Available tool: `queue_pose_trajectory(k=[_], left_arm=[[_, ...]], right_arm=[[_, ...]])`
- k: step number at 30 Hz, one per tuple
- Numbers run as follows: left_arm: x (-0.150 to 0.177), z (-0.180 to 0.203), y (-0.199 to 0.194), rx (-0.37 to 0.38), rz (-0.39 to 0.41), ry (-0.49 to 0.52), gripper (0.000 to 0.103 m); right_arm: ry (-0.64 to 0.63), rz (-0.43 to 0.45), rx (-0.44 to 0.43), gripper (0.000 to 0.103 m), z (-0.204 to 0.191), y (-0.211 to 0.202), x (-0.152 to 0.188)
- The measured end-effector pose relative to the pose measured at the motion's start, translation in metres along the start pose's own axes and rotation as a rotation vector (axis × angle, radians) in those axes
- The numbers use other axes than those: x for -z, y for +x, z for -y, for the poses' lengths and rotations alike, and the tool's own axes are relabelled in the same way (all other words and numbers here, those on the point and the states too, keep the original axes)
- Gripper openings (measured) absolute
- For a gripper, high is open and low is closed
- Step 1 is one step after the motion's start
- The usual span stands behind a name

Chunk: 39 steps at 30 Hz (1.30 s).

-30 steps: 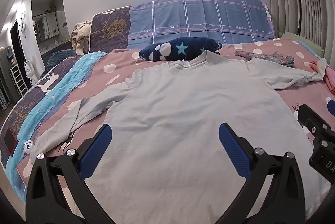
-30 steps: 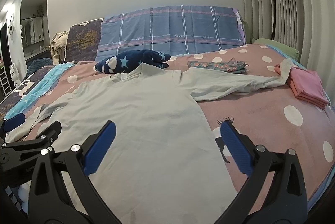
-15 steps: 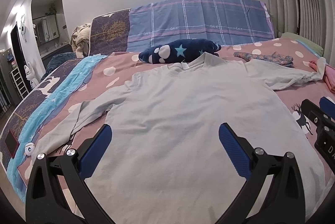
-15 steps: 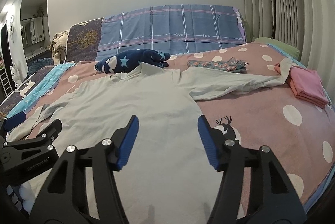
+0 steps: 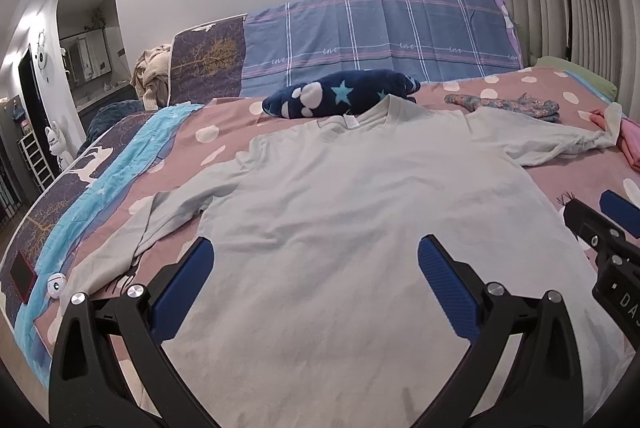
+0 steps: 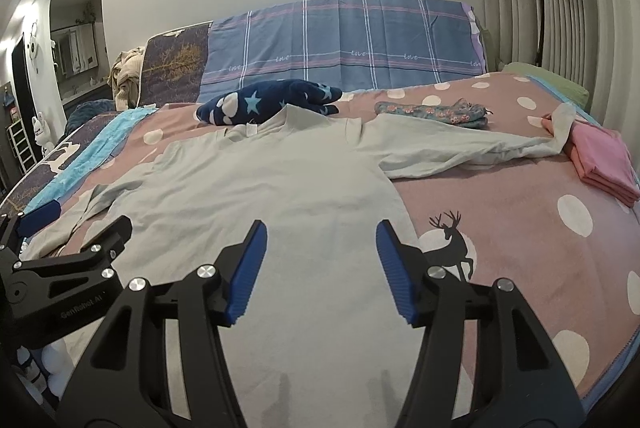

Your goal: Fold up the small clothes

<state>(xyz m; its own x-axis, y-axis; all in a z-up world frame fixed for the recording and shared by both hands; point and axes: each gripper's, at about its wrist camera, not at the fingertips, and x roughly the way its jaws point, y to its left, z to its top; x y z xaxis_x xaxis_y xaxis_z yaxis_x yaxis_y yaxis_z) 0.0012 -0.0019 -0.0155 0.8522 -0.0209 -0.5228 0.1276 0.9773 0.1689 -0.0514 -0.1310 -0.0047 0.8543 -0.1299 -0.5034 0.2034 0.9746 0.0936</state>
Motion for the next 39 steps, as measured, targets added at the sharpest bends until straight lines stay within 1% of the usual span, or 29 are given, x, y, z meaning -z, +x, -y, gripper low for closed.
queue_pose_trajectory(k=[12,15,19,30,39], left_arm=[[0.006,0.002,-0.002,0.007,0.024,0.014,0.102],[0.007,0.001,-0.001,0.014,0.022,0.011,0.102],[0.007,-0.001,0.002,0.015,0.014,0.003,0.102],[0.009,-0.004,0.006,0.019,0.009,-0.006,0.102],[0.011,-0.01,0.008,0.037,0.01,-0.031,0.102]], right_arm=[[-0.005,-0.029,-0.01,0.059,-0.004,0.006,0.005],[-0.001,-0.034,-0.011,0.062,-0.004,0.008,0.004],[0.0,-0.038,-0.008,0.064,-0.004,0.009,0.005],[-0.009,-0.044,-0.011,0.065,-0.008,0.012,0.006],[-0.014,-0.049,-0.015,0.065,-0.01,0.013,0.007]])
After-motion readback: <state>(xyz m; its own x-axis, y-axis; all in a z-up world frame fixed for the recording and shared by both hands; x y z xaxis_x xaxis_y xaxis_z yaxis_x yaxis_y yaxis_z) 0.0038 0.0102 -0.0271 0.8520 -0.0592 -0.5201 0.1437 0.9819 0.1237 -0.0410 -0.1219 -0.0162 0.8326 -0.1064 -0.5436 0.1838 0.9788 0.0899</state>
